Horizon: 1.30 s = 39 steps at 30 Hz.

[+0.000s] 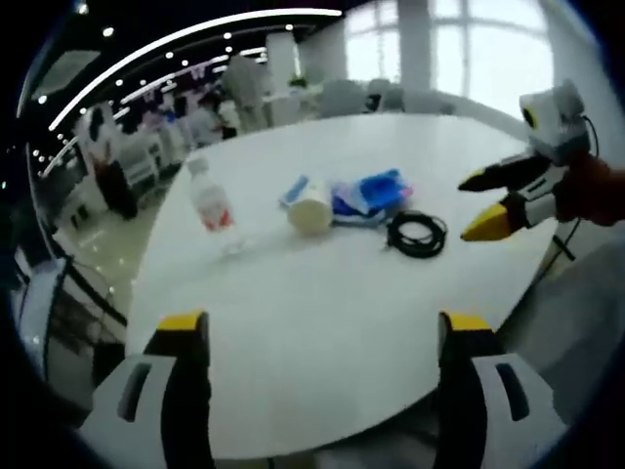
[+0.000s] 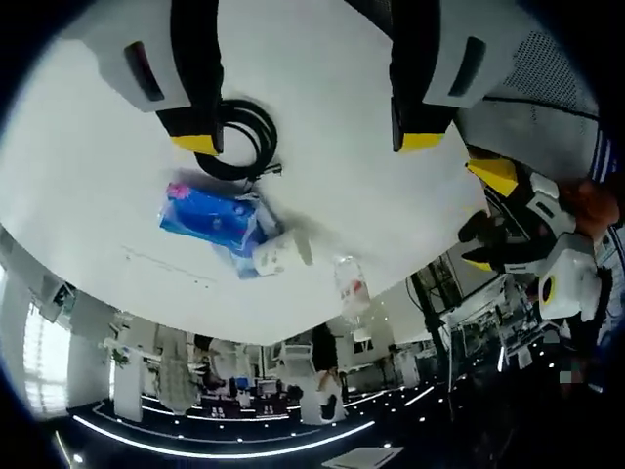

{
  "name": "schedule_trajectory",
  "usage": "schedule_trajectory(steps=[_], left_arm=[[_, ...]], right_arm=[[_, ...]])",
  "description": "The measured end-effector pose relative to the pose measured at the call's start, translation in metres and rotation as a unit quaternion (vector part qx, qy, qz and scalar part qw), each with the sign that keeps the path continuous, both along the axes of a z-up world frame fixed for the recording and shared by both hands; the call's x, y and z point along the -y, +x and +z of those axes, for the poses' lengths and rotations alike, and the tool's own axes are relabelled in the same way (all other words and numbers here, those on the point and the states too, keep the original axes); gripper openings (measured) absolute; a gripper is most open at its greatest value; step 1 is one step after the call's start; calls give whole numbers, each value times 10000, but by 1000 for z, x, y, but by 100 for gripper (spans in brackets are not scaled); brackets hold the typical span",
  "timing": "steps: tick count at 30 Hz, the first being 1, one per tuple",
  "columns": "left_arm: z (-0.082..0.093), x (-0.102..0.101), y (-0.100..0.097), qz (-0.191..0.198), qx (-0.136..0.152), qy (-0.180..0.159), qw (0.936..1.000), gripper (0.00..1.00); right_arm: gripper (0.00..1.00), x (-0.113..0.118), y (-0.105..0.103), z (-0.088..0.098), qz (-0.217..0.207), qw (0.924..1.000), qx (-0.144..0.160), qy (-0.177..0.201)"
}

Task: Arrange the tabletop items into an orderly group along one side of the table until the central work area is clear of visible clutter.

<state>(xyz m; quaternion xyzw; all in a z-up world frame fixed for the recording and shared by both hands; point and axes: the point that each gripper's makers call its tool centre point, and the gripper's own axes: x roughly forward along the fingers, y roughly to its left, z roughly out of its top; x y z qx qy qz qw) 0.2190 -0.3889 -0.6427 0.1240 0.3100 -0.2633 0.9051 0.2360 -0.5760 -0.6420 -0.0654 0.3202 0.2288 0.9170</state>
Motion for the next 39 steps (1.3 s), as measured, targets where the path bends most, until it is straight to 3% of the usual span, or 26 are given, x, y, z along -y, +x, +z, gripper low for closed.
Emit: schedule_trajectory(steps=[15,27,35,39], left_arm=[[3,0,0,-51,166,178,9997,90],[4,-4,3,111,113,-3,9999,88],[5,-3,2,113,116,-26,9999,88],[6,-3,2,130,94,-123,9998,88]], right_arm=[[69,-34,60,13,522,9982,227,-161],[69,-66,96,29,949,9937,407,-425],[69,-82,117,25,1096,9914,403,-591],[68,-85,134,21,947,9941,305,-428]])
